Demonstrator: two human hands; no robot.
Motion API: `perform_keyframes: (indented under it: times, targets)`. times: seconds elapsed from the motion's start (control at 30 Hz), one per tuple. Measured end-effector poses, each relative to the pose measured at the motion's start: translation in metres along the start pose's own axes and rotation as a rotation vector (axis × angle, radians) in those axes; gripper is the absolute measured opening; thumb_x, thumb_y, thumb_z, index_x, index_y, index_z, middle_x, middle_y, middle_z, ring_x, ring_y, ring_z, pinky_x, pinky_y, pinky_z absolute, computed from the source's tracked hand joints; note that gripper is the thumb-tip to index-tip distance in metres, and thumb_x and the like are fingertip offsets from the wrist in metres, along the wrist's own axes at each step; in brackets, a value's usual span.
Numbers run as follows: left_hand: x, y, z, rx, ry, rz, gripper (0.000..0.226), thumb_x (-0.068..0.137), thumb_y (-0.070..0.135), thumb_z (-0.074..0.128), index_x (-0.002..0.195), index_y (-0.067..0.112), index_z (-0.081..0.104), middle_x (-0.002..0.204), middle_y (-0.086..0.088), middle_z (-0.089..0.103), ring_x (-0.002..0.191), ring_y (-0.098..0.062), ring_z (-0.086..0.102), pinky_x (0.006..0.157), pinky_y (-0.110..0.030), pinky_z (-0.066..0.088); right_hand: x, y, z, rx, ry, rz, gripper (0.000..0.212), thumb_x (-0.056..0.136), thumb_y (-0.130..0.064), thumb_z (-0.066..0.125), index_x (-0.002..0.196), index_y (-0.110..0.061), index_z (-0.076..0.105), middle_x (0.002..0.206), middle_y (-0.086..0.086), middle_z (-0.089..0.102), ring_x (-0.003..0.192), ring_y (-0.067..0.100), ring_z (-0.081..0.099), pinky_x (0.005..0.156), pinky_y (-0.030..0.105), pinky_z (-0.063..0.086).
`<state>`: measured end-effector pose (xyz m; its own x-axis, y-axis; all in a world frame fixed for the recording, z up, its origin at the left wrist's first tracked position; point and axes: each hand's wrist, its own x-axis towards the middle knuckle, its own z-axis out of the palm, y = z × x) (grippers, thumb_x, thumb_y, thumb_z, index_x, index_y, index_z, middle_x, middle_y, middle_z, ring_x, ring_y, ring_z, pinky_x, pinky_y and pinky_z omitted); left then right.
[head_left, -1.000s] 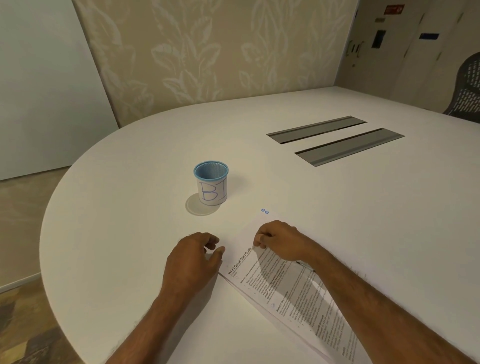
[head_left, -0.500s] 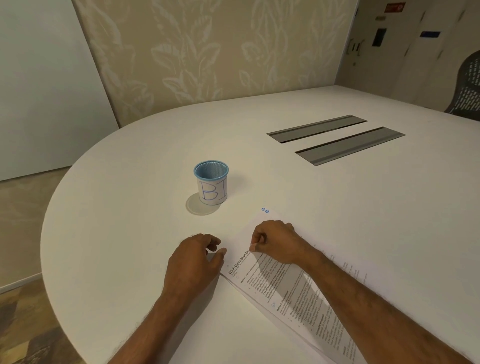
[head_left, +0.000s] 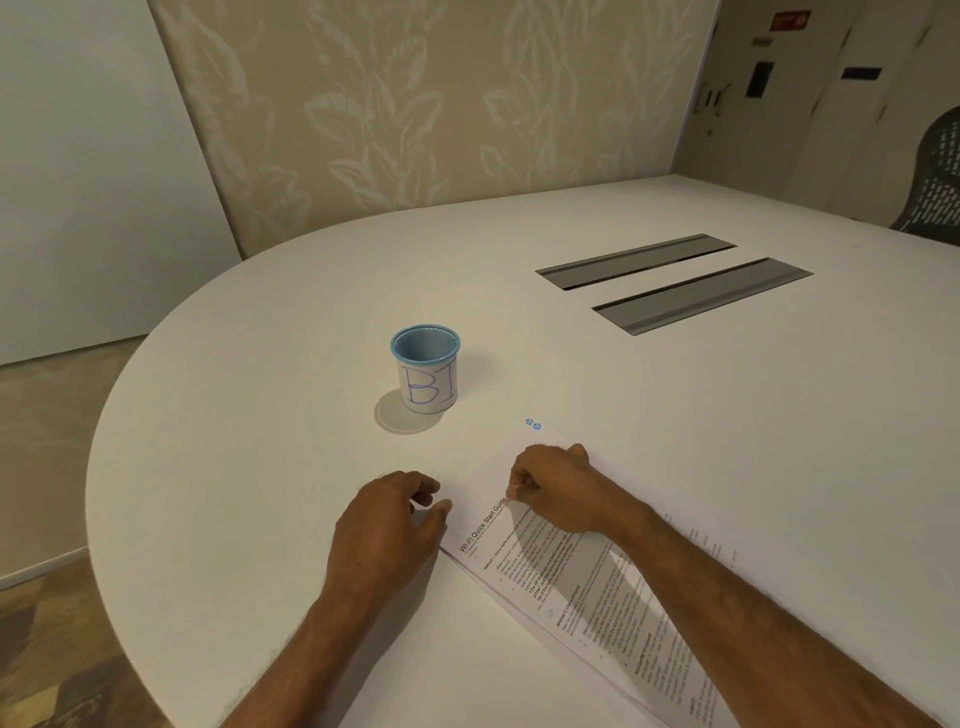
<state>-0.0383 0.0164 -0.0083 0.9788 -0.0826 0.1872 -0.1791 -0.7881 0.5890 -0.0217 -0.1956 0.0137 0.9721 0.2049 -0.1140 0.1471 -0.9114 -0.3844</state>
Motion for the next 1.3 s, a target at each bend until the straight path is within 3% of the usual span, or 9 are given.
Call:
perform_keyframes:
  times: [0.1,0.23,0.43,0.7,0.87,1.1,1.3]
  targets:
    - [0.000,-0.001,0.000,0.003,0.003,-0.002,0.025,0.086,0.042,0.064,0.108,0.030,0.069,0.092,0.018,0.064,0.087,-0.008,0.060,0.076,-0.028,0.050,-0.003,0.008,-0.005,0.125,0.099,0.017,0.010,0.092,-0.023,0.056,0.085,-0.019,0.062,0.083,-0.014,0.058,0.086,0.009,0.056,0.098,0.033,0.028]
    - [0.001,-0.001,0.000,-0.003,0.002,-0.003,0.025,0.086,0.041,0.065,0.108,0.029,0.069,0.094,0.017,0.067,0.086,-0.009,0.061,0.076,-0.029,0.051,-0.002,0.015,-0.005,0.218,0.104,-0.004,0.002,0.085,-0.027,0.065,0.086,-0.025,0.067,0.082,-0.015,0.064,0.085,0.004,0.057,0.099,0.038,0.037]
    - [0.001,-0.001,0.001,0.004,0.003,0.007,0.025,0.086,0.041,0.065,0.108,0.030,0.068,0.091,0.019,0.063,0.086,-0.008,0.059,0.073,-0.025,0.047,0.003,0.014,-0.002,0.216,0.035,-0.034,0.017,0.075,-0.037,0.075,0.081,-0.023,0.069,0.079,-0.009,0.069,0.072,0.003,0.056,0.095,0.038,0.042]
    - [-0.001,0.000,0.003,-0.005,-0.011,0.003,0.026,0.087,0.042,0.064,0.109,0.030,0.068,0.095,0.019,0.065,0.088,-0.007,0.060,0.073,-0.024,0.046,0.014,0.013,-0.002,0.220,0.096,0.026,0.012,0.078,-0.035,0.072,0.079,-0.023,0.068,0.077,-0.008,0.068,0.078,0.008,0.060,0.092,0.039,0.044]
    - [0.000,-0.001,0.004,0.000,-0.020,0.002,0.026,0.086,0.043,0.064,0.109,0.030,0.068,0.092,0.020,0.061,0.087,-0.007,0.060,0.075,-0.026,0.050,0.016,0.020,-0.005,0.216,0.093,0.016,0.005,0.084,-0.030,0.065,0.081,-0.027,0.067,0.076,-0.015,0.064,0.077,0.004,0.056,0.092,0.040,0.045]
    - [0.002,0.001,0.003,0.003,-0.023,0.004,0.026,0.087,0.042,0.064,0.109,0.029,0.068,0.092,0.019,0.061,0.086,-0.008,0.060,0.078,-0.029,0.053,0.021,0.020,0.000,0.218,0.073,-0.047,0.004,0.082,-0.028,0.069,0.085,-0.026,0.069,0.077,-0.015,0.065,0.082,0.006,0.060,0.094,0.043,0.045]
    - [0.003,0.001,0.002,0.005,-0.026,0.000,0.026,0.087,0.043,0.064,0.109,0.029,0.068,0.092,0.020,0.060,0.087,-0.008,0.060,0.077,-0.028,0.052,0.023,0.015,-0.003,0.117,0.044,-0.076,0.008,0.088,-0.021,0.062,0.093,-0.025,0.067,0.090,-0.005,0.066,0.085,0.007,0.054,0.095,0.038,0.032]
